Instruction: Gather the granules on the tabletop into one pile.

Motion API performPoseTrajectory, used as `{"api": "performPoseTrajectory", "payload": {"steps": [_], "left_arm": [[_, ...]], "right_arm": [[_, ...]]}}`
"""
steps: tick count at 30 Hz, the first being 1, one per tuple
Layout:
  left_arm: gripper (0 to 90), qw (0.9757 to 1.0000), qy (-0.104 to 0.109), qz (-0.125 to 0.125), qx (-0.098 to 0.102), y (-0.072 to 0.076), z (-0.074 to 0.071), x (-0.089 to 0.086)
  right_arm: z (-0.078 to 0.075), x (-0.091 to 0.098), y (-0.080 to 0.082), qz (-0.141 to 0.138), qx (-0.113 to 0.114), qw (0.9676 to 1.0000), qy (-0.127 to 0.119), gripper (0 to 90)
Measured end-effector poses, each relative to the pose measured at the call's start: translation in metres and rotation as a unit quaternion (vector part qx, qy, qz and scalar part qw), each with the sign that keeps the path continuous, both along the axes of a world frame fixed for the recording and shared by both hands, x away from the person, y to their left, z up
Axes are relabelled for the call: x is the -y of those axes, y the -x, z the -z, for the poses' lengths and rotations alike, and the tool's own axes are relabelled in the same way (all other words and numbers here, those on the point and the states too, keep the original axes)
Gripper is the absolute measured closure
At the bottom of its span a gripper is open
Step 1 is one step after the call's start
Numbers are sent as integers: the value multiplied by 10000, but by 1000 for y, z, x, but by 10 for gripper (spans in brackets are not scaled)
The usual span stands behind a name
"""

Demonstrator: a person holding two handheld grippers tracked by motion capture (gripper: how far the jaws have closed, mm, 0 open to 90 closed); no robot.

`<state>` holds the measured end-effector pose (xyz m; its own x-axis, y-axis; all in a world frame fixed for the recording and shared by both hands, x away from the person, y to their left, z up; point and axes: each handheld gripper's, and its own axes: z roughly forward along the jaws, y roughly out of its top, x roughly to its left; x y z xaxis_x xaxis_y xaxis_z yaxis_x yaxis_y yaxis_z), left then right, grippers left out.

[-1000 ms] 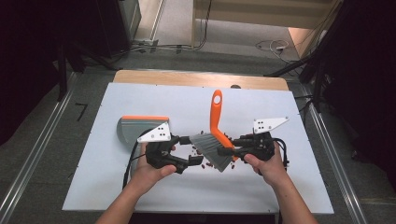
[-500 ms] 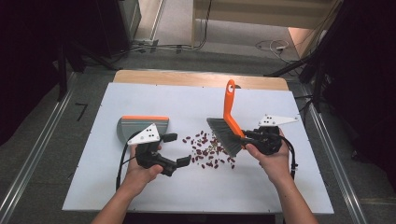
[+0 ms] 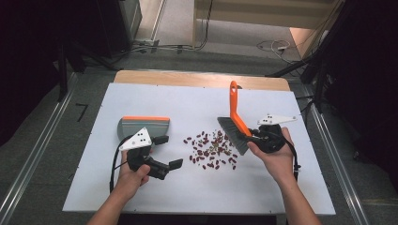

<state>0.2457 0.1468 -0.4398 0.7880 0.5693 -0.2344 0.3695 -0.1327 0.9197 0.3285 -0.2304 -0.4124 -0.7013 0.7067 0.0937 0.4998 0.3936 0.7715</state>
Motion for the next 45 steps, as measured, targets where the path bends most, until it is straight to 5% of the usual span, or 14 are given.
{"api": "performPoseTrajectory", "payload": {"steps": [9, 22, 28, 35, 45], "left_arm": [[0, 9996, -115, -198, 135, 9, 4, -12], [0, 9993, -97, -329, 146, 12, 9, -17], [0, 9991, -119, -403, 97, 12, 12, -19], [0, 9991, -137, -390, 74, 12, 13, -18], [0, 9991, -139, -408, 61, 12, 13, -18]], "right_arm": [[0, -3, -10, 512, -9, 9960, 736, 682], [28, -18, -42, 902, -79, 9808, 1729, 682], [40, -36, -40, 785, 112, 9714, 2236, 684], [42, -55, -30, 411, 130, 9654, 2570, 688], [41, -65, -12, -87, 71, 9678, 2513, 689]]}}
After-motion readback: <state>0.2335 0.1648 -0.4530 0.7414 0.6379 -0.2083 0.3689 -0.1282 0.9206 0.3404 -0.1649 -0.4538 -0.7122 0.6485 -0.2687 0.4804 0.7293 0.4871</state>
